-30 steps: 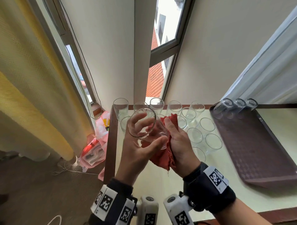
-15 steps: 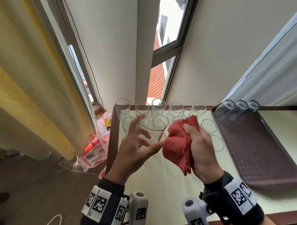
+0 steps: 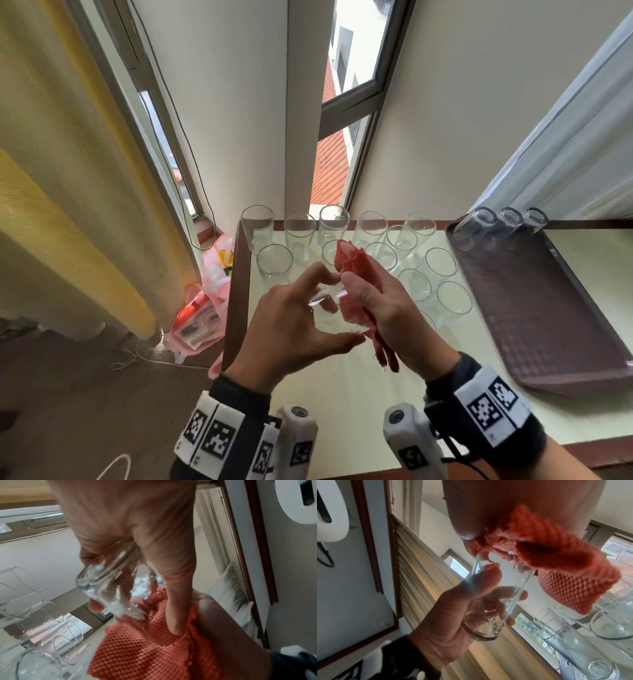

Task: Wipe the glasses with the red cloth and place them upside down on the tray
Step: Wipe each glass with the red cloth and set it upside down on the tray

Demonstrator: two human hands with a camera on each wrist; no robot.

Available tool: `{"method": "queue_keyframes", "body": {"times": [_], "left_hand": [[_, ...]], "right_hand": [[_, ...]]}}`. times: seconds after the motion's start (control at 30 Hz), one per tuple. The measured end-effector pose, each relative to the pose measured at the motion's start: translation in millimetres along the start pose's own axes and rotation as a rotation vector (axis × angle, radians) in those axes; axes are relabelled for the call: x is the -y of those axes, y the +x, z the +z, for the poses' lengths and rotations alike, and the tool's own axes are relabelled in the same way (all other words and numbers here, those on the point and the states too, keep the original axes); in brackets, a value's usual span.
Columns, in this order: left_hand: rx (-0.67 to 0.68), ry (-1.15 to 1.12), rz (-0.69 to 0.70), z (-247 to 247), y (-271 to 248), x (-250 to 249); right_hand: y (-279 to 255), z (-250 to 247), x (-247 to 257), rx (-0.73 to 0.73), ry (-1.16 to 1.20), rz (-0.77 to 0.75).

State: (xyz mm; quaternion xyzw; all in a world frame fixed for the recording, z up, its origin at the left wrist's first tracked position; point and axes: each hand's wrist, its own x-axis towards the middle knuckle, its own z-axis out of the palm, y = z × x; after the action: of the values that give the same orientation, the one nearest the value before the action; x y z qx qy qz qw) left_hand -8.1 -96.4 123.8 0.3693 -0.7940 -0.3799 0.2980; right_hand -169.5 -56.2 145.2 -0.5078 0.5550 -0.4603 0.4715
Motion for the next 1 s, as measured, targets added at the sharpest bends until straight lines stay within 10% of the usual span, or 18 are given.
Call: {"method": "queue_keyframes", "body": {"times": [0.17,0.37,0.77,1.0], "left_hand": [[0.045,-0.369,-0.221,3.7,-1.9,-1.5],[-0.002,-0.089,-0.056,-4.2,2.8,-8.8],[-0.100,-0.285,-0.281,-13.9,-9.5,0.3],[-0.052,-0.310,-0.289,-23.1,-26.2,13.9]], "right_hand": [[-6.4,0.5,-7.8,-0.102,-0.182,-0.165],[-3.5,2.5,-4.4,-0.070,-0.112,-0.123],[-10.9,22.2,-6.4,-0.322,-0.251,-0.305],[-12.9,19.1,-6.8,-0.187,-0.219,-0.324]]}}
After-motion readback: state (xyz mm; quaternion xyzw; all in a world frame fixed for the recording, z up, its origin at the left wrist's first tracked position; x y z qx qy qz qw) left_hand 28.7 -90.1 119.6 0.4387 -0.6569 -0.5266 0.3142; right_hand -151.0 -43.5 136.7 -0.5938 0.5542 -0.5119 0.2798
